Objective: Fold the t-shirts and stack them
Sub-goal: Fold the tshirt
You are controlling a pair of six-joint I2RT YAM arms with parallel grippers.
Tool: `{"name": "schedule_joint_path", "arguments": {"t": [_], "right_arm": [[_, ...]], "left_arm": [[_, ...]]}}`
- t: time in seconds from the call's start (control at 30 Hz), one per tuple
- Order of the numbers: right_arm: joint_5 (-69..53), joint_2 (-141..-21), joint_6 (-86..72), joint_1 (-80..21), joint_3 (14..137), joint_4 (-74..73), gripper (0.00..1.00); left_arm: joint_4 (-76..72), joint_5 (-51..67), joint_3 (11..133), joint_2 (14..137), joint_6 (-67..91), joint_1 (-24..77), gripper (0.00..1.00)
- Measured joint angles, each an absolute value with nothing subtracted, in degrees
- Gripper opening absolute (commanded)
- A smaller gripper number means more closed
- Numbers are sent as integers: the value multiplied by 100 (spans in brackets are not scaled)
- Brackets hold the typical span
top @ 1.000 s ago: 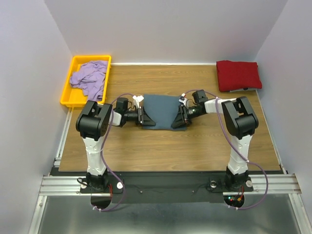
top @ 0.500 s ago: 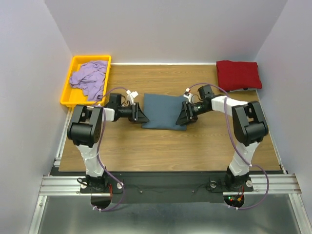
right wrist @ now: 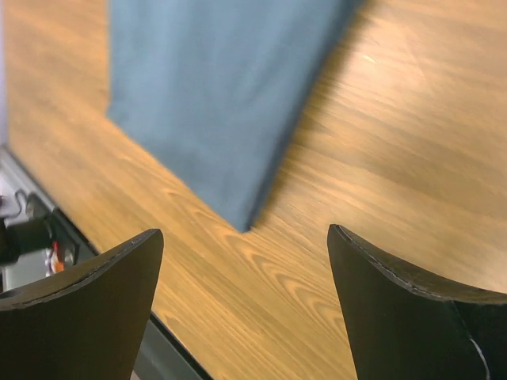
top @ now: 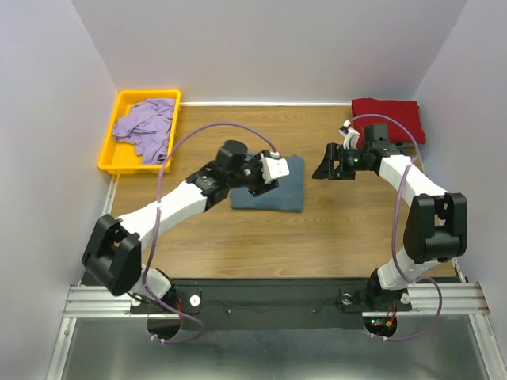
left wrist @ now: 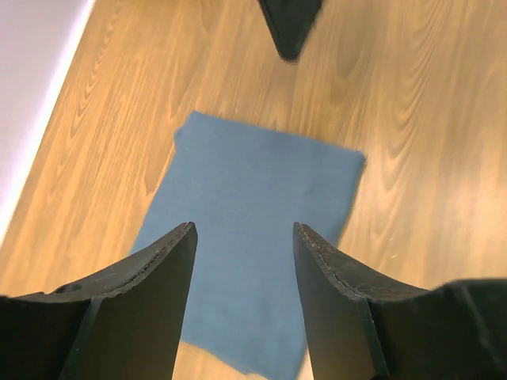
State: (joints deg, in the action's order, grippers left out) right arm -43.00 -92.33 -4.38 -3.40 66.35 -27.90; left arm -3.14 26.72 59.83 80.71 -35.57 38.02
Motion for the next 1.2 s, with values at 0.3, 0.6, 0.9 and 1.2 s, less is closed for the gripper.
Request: {"name": "schedule_joint_path", "arguments": {"t": [0.3,0.6,0.9,1.2], "right_arm": [[-4147,-9465,-1146,259,5911,-2635,99],[-4429,-9795,-1479,440,5892,-2346,100],[-4633,-9843,-1905,440,5415,-1798,100],[-5070,-9981,-3371,425,4646,1,100]], "left_arm": [[-351,1208,5986,9559,-5122,5380,60],[-392,810,6283,10551,-5435,5682,52],[-631,556,6604,11056,-5509,5651,2],[-30,1175,7585,11216,-4967,5249,0]]}}
